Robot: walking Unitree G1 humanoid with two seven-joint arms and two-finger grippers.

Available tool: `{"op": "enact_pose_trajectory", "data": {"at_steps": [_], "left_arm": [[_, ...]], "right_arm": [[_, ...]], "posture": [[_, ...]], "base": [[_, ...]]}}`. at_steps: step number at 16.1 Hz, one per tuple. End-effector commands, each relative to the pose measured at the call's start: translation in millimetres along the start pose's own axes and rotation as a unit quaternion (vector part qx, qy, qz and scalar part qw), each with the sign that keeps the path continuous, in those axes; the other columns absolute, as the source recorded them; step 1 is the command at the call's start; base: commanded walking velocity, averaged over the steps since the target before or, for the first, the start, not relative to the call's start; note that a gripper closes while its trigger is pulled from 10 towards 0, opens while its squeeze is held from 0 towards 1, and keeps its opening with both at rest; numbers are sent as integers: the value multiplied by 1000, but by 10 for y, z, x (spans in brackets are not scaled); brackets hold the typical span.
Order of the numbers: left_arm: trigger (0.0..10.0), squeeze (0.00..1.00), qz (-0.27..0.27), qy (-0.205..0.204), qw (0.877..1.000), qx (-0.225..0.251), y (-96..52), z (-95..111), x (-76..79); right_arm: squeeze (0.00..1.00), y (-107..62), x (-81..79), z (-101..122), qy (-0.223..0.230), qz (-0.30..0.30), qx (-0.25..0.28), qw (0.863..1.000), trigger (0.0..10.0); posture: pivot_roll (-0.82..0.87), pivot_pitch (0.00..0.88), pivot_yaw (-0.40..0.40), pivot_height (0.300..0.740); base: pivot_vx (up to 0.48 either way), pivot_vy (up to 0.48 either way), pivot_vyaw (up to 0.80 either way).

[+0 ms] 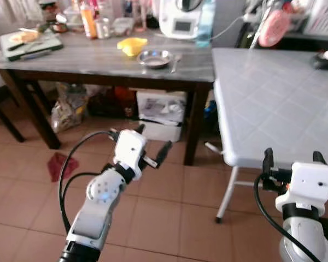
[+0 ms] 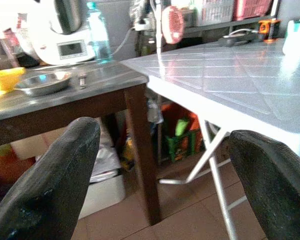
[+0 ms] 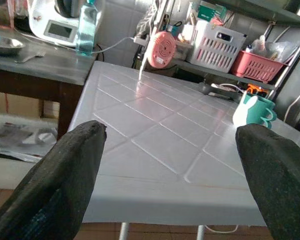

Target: Setting the table

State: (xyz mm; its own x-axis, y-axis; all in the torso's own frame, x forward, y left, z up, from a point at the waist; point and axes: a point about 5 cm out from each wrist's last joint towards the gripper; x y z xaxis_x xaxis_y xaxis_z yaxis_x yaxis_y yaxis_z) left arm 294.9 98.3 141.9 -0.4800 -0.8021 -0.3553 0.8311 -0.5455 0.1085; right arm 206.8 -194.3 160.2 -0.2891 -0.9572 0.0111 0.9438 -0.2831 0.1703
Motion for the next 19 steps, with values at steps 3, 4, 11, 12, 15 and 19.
{"op": "enact_pose_trajectory", "data": {"at_steps": [3, 4, 11, 12, 15, 19], "left_arm": [[10000, 0, 5, 6, 1000, -1, -24, -3, -53], [10000, 0, 5, 6, 1000, -2, -20, -2, -51], [10000, 0, 1, 5, 1000, 2, -1, 8, -36], [10000, 0, 0, 5, 1000, 3, 3, 9, -32], [10000, 0, -5, 4, 1000, 5, 25, 17, -18], [10000, 0, -6, 4, 1000, 7, 35, 19, -11]], "right_arm": [[0, -9, 0, 18, 0, 2, 2, 1000, 10000], [0, -11, 1, 30, 0, 1, 4, 1000, 10000], [0, -1, 58, 83, -5, -19, 16, 1000, 10000], [0, -4, 59, 84, -5, -19, 16, 1000, 10000], [0, -10, 60, 80, -5, -21, 15, 1000, 10000], [0, -6, 62, 87, -5, -23, 17, 1000, 10000]], "posture": [[25, 107, -16, 740], [25, 107, -16, 740], [17, 110, -11, 740], [15, 110, -11, 740], [12, 110, -7, 740], [8, 110, -2, 740]], "base": [[0, -480, 0], [0, -480, 0], [0, -480, -229], [0, -480, -744], [0, -480, -150], [0, -480, 0]]}}
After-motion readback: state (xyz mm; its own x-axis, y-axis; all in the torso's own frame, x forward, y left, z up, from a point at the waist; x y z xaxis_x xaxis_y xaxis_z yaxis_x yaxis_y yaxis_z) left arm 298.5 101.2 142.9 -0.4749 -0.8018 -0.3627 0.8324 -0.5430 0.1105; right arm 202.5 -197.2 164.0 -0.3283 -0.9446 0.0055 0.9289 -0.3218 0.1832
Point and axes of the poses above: a point about 5 cm out from each wrist's last joint towards the gripper, its own y axis pointing out of the wrist towards the gripper, its own z axis along the axis of the wrist's last joint, x = y × z, and after that the axes turned 12 degrees about y, right-handed
